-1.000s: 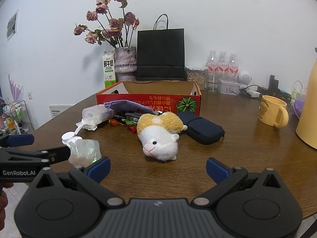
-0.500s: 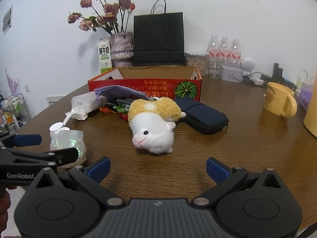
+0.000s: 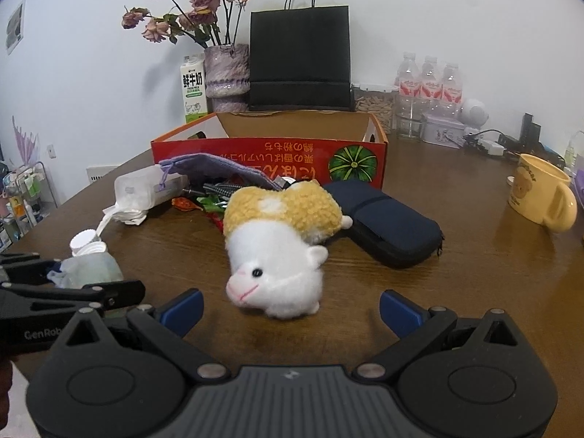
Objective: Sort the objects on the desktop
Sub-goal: 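Close the left tool on the plastic bag while the right tool grasps the plush hamster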
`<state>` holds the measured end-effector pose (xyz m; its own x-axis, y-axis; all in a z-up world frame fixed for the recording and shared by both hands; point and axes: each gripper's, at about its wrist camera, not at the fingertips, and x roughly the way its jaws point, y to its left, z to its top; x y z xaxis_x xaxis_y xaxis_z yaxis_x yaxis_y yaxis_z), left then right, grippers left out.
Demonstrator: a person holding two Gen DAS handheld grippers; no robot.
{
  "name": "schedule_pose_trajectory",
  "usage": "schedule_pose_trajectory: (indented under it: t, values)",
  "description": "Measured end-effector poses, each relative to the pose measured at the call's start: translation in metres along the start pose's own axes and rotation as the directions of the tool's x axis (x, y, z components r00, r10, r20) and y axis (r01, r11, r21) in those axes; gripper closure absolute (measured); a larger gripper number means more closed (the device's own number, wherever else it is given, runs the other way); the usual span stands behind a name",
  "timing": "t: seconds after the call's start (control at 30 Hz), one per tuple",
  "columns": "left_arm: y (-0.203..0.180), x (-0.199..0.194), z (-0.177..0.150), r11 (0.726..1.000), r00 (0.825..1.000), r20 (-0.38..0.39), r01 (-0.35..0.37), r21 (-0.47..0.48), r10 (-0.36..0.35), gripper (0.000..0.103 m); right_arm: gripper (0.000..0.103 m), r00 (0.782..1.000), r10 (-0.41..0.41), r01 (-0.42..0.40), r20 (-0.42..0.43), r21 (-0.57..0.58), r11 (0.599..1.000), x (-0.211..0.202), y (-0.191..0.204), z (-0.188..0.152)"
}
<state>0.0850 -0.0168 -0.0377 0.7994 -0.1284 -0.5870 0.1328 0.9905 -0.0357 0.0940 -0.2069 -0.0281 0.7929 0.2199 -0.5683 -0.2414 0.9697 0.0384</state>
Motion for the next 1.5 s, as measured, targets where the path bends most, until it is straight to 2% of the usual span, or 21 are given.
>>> schedule_pose_trajectory:
  t: [0.5, 0.73, 0.87, 0.93, 1.03, 1.13, 1.5]
  values:
    - [0.014, 0.032, 0.033, 1.0, 1.0, -0.004, -0.009, -0.024, 0.009, 0.06, 0.001, 0.997, 0.038, -0.041, -0.063, -0.052, 0.998, 0.049, 0.005, 0.033]
    - [0.022, 0.043, 0.042, 1.0, 1.0, -0.014, -0.012, -0.028, 0.012, 0.06, 0.02, 0.993, 0.071, -0.076, -0.099, -0.054, 0.996, 0.067, 0.009, 0.043]
    - [0.025, 0.049, 0.045, 0.999, 1.0, -0.022, -0.007, -0.032, 0.006, 0.06, 0.023, 0.99, 0.071, -0.078, -0.119, -0.054, 0.995, 0.074, 0.009, 0.046]
    - [0.026, 0.05, 0.046, 0.999, 1.0, -0.025, -0.004, -0.032, 0.003, 0.06, 0.031, 0.988, 0.083, -0.089, -0.127, -0.047, 0.995, 0.076, 0.008, 0.046]
    - [0.026, 0.051, 0.047, 0.999, 1.0, -0.025, -0.003, -0.033, 0.002, 0.06, 0.036, 0.986, 0.1, -0.107, -0.131, -0.043, 0.993, 0.075, 0.007, 0.046]
    - [0.027, 0.05, 0.048, 0.999, 1.0, -0.024, -0.003, -0.035, 0.002, 0.06, 0.048, 0.984, 0.12, -0.126, -0.13, -0.032, 0.992, 0.073, 0.005, 0.045]
    - [0.027, 0.033, 0.062, 1.0, 1.0, 0.028, 0.001, -0.031, 0.0, 0.06, 0.051, 0.987, 0.148, -0.152, -0.058, -0.058, 0.987, 0.043, 0.004, 0.06]
